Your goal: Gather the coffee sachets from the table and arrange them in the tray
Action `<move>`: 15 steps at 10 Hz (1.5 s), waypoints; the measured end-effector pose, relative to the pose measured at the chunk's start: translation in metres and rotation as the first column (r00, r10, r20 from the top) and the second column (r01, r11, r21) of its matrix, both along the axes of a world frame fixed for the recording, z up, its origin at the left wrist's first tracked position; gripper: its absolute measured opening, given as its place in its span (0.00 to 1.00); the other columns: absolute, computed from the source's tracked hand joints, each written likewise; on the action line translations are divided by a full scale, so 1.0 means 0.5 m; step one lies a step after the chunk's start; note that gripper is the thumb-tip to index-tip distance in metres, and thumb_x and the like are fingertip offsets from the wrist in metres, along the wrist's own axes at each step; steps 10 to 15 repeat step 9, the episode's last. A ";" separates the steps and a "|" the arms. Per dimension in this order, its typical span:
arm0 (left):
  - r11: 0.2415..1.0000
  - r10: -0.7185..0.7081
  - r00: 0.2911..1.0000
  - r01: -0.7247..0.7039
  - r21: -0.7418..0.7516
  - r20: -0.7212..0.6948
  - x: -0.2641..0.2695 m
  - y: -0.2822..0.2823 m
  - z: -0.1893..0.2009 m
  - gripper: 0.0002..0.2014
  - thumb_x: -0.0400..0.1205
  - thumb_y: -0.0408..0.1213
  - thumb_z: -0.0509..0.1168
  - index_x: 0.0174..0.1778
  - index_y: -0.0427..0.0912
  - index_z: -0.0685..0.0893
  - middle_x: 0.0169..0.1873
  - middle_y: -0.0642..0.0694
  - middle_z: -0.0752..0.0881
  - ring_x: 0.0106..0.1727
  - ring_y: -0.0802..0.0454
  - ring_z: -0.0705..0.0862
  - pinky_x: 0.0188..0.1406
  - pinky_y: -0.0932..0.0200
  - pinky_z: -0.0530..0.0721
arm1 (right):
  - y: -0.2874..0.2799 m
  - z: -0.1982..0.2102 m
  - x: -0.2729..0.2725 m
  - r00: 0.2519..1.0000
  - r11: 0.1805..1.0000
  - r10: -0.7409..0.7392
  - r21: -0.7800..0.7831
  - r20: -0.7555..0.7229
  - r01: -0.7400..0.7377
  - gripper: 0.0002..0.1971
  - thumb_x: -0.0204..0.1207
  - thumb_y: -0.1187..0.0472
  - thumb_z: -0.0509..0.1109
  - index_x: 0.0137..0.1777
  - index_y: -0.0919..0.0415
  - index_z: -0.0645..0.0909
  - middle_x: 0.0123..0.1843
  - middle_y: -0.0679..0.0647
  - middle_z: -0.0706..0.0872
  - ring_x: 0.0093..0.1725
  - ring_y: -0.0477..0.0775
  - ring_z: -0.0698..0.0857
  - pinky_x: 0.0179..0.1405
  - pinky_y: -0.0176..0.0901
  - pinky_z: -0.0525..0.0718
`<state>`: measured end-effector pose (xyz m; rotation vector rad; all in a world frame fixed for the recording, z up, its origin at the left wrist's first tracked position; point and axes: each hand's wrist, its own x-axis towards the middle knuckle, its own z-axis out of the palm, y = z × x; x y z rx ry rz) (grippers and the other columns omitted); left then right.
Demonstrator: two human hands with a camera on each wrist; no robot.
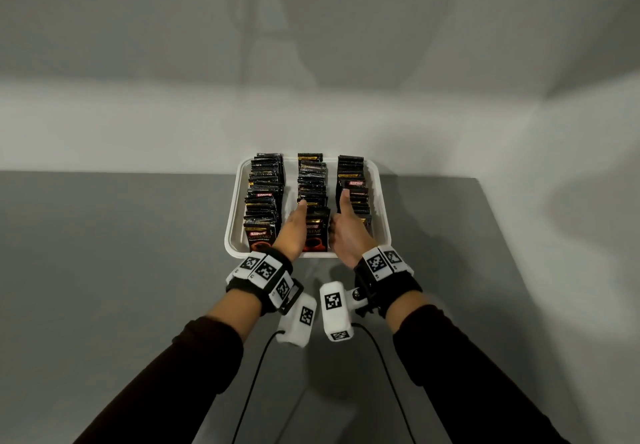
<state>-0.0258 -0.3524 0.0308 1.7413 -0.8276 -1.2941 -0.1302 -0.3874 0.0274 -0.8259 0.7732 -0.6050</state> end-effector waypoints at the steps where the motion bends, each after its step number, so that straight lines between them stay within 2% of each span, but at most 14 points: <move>1: 0.999 0.037 0.997 -0.037 0.010 -0.061 0.001 -0.007 0.000 0.26 0.87 0.51 0.44 0.64 0.36 0.78 0.38 0.51 0.83 0.38 0.61 0.81 0.27 0.78 0.78 | -0.002 -0.002 0.005 1.000 0.999 -0.001 0.049 -0.031 0.002 0.37 0.81 0.36 0.39 0.77 0.62 0.66 0.72 0.63 0.77 0.68 0.57 0.79 0.52 0.42 0.84; 2: 1.000 0.028 0.997 -0.027 0.011 -0.074 0.004 -0.008 -0.001 0.24 0.87 0.50 0.43 0.58 0.39 0.80 0.39 0.48 0.85 0.36 0.61 0.83 0.29 0.69 0.80 | -0.003 -0.003 0.007 0.999 0.999 -0.008 0.051 -0.039 0.010 0.36 0.81 0.36 0.40 0.77 0.61 0.66 0.72 0.63 0.77 0.67 0.57 0.80 0.51 0.43 0.84; 3: 1.000 0.000 1.000 0.000 0.010 -0.031 0.007 -0.007 -0.002 0.27 0.87 0.52 0.42 0.60 0.39 0.81 0.47 0.43 0.86 0.42 0.57 0.84 0.43 0.66 0.78 | -0.003 -0.006 0.005 0.999 0.999 -0.017 0.026 -0.034 0.018 0.35 0.82 0.37 0.40 0.78 0.60 0.66 0.72 0.62 0.77 0.66 0.55 0.81 0.49 0.40 0.86; 4: 1.000 -0.024 1.000 0.024 0.017 0.002 0.012 -0.009 -0.008 0.29 0.86 0.54 0.42 0.64 0.37 0.80 0.58 0.35 0.85 0.50 0.55 0.84 0.47 0.62 0.77 | -0.008 -0.008 0.002 0.998 1.000 -0.013 0.016 -0.053 0.014 0.36 0.81 0.36 0.40 0.78 0.60 0.66 0.72 0.61 0.77 0.66 0.53 0.81 0.49 0.38 0.86; 5: 0.999 0.025 1.000 -0.024 0.023 -0.013 0.011 -0.008 -0.007 0.30 0.87 0.54 0.43 0.55 0.35 0.84 0.51 0.28 0.85 0.39 0.64 0.84 0.31 0.66 0.82 | -0.012 -0.011 0.000 0.998 1.000 -0.004 0.030 -0.068 0.006 0.37 0.80 0.34 0.40 0.78 0.60 0.65 0.73 0.60 0.76 0.71 0.53 0.77 0.48 0.36 0.85; 6: 0.999 0.002 1.000 -0.004 0.054 0.026 0.010 -0.003 0.004 0.34 0.86 0.55 0.42 0.65 0.27 0.78 0.62 0.23 0.76 0.62 0.35 0.79 0.52 0.51 0.83 | -0.012 -0.010 -0.004 0.996 1.000 -0.024 0.017 -0.084 0.025 0.37 0.80 0.34 0.41 0.78 0.62 0.64 0.71 0.53 0.76 0.65 0.43 0.78 0.42 0.30 0.86; 7: 0.997 -0.048 0.998 0.046 0.062 0.039 0.010 0.008 0.019 0.31 0.87 0.52 0.45 0.70 0.27 0.73 0.67 0.25 0.75 0.68 0.31 0.75 0.56 0.47 0.80 | -0.003 -0.007 -0.014 0.990 1.000 -0.012 -0.025 -0.138 0.008 0.37 0.80 0.34 0.41 0.76 0.61 0.67 0.69 0.51 0.78 0.55 0.40 0.84 0.42 0.29 0.85; 8: 0.990 -0.139 0.985 0.137 0.024 0.101 0.013 0.033 0.034 0.17 0.87 0.44 0.51 0.63 0.39 0.78 0.60 0.40 0.81 0.54 0.46 0.81 0.43 0.72 0.79 | 0.019 -0.001 -0.030 0.963 0.992 -0.026 -0.125 -0.268 -0.008 0.33 0.81 0.35 0.43 0.77 0.55 0.65 0.75 0.53 0.74 0.70 0.45 0.77 0.67 0.40 0.76; 9: 0.987 -0.147 0.962 0.160 -0.036 0.232 0.030 0.067 0.037 0.15 0.86 0.41 0.55 0.66 0.44 0.76 0.63 0.47 0.80 0.66 0.49 0.76 0.55 0.76 0.68 | 0.051 0.014 -0.059 0.846 0.941 -0.132 -0.333 -0.516 -0.057 0.28 0.82 0.39 0.51 0.73 0.56 0.71 0.74 0.56 0.76 0.74 0.56 0.73 0.77 0.56 0.66; 15: 0.987 -0.147 0.962 0.160 -0.036 0.232 0.030 0.067 0.037 0.15 0.86 0.41 0.55 0.66 0.44 0.76 0.63 0.47 0.80 0.66 0.49 0.76 0.55 0.76 0.68 | 0.051 0.014 -0.059 0.846 0.941 -0.132 -0.333 -0.516 -0.057 0.28 0.82 0.39 0.51 0.73 0.56 0.71 0.74 0.56 0.76 0.74 0.56 0.73 0.77 0.56 0.66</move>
